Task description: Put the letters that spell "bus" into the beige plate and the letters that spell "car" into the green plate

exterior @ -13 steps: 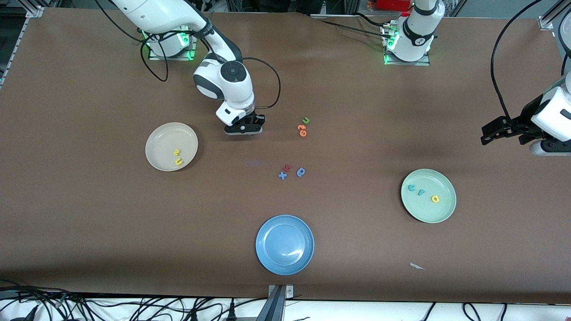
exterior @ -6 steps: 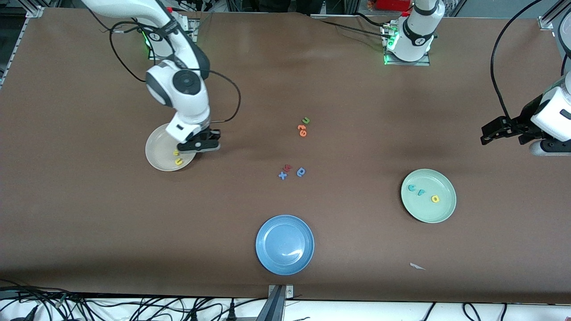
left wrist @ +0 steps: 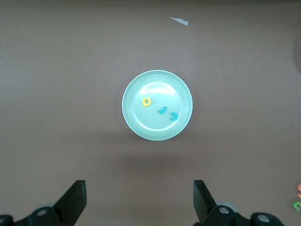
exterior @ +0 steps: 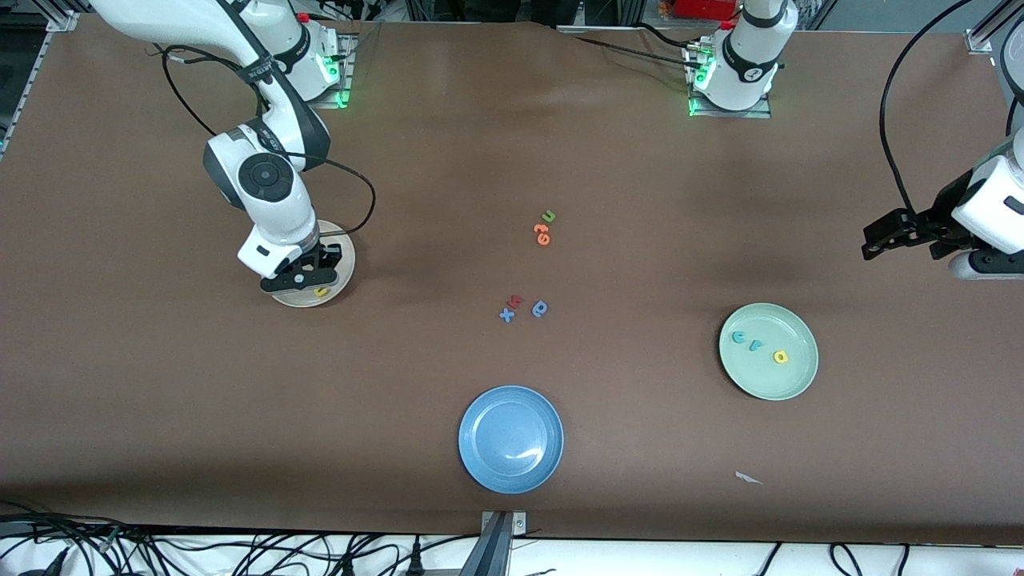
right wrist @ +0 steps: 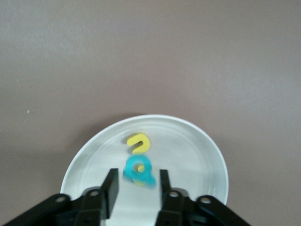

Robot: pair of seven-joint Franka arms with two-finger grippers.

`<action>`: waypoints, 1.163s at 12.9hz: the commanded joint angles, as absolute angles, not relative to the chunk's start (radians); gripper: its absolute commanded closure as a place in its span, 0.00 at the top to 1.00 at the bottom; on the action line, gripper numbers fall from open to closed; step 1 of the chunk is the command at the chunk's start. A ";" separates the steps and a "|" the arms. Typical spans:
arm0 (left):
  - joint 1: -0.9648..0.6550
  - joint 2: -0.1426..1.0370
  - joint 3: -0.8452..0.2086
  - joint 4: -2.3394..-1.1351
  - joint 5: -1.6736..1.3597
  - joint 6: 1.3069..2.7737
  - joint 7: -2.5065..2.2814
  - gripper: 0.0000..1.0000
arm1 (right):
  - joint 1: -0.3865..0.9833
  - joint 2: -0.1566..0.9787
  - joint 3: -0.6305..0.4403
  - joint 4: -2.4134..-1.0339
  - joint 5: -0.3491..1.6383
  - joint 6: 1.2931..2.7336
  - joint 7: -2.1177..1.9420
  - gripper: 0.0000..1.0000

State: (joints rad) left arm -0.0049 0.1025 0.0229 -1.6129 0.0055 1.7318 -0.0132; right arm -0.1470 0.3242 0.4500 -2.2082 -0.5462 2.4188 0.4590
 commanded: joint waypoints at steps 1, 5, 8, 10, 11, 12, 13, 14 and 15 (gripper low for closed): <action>-0.003 0.084 0.023 -1.628 -0.014 1.726 -0.014 1.00 | -0.149 0.316 0.460 -2.230 -0.488 2.415 0.448 0.75; -0.005 0.084 0.023 -1.628 -0.014 1.726 -0.014 1.00 | -0.149 0.284 0.468 -2.208 -0.422 2.347 0.442 0.81; -0.005 0.084 0.023 -1.628 -0.014 1.726 -0.014 1.00 | -0.146 0.276 0.497 -2.073 -0.345 2.176 0.434 0.86; -0.003 0.084 0.023 -1.628 -0.014 1.724 -0.014 1.00 | -0.135 0.276 0.499 -1.961 -0.310 2.041 0.427 0.86; -0.003 0.084 0.023 -1.628 -0.014 1.726 -0.014 1.00 | -0.127 0.276 0.499 -1.904 -0.292 1.978 0.396 0.86; -0.003 0.084 0.023 -1.626 -0.014 1.724 -0.014 1.00 | -0.126 0.276 0.496 -1.849 -0.270 1.915 0.352 0.86; -0.003 0.084 0.023 -1.628 -0.014 1.724 -0.014 1.00 | -0.124 0.270 0.489 -1.809 -0.244 1.873 0.309 0.86; -0.003 0.084 0.023 -1.628 -0.014 1.724 -0.014 1.00 | -0.124 0.261 0.474 -1.778 -0.223 1.838 0.269 0.86; -0.003 0.084 0.023 -1.628 -0.014 1.724 -0.014 1.00 | -0.105 0.246 0.433 -1.752 -0.200 1.807 0.234 0.86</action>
State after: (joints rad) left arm -0.0049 0.1025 0.0229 -1.6136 0.0055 1.7307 -0.0132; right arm -0.1279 0.2629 0.4837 -1.8083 -0.2485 1.8748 0.3099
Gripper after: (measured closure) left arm 0.000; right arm 0.137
